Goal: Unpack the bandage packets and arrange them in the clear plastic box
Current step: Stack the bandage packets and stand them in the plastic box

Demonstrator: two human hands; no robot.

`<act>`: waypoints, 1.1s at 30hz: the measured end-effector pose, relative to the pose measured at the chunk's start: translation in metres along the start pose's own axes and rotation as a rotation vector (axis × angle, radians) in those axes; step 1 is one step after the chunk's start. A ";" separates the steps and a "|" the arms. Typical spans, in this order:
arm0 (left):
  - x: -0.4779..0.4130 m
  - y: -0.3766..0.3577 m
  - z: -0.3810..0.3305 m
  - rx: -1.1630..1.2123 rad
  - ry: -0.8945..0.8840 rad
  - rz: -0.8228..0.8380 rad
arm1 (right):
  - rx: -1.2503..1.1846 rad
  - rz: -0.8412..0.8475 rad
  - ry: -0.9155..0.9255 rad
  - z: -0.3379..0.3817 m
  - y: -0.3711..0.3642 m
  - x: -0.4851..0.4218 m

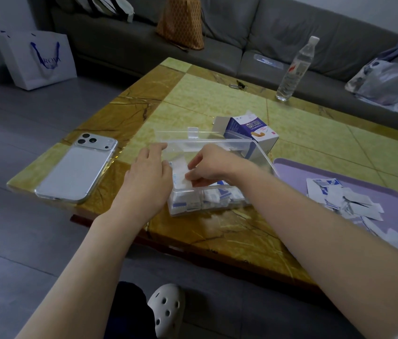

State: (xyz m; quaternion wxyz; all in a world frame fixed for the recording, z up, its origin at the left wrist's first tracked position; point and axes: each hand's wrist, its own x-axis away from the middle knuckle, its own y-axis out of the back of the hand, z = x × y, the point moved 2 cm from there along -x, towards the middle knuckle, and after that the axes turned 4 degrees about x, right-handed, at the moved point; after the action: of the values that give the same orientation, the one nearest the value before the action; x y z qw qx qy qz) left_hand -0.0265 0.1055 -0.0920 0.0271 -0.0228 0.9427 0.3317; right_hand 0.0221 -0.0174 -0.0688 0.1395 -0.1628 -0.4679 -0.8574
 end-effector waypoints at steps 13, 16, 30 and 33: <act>-0.001 -0.002 0.002 0.001 -0.011 -0.008 | 0.040 0.077 0.036 0.014 -0.008 0.004; -0.001 -0.002 0.002 0.005 -0.010 -0.003 | 0.057 0.035 0.050 0.012 -0.006 0.002; -0.002 -0.003 0.004 0.007 -0.021 -0.003 | 0.708 0.045 -0.058 -0.014 0.010 0.001; -0.002 -0.003 0.006 0.009 -0.023 -0.003 | 0.784 0.021 -0.026 -0.009 0.009 0.005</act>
State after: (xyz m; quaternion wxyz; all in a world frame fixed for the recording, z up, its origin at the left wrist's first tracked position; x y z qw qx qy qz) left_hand -0.0239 0.1066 -0.0981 0.0383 -0.0203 0.9438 0.3278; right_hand 0.0197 -0.0303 -0.0650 0.1941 -0.1129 -0.7599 -0.6100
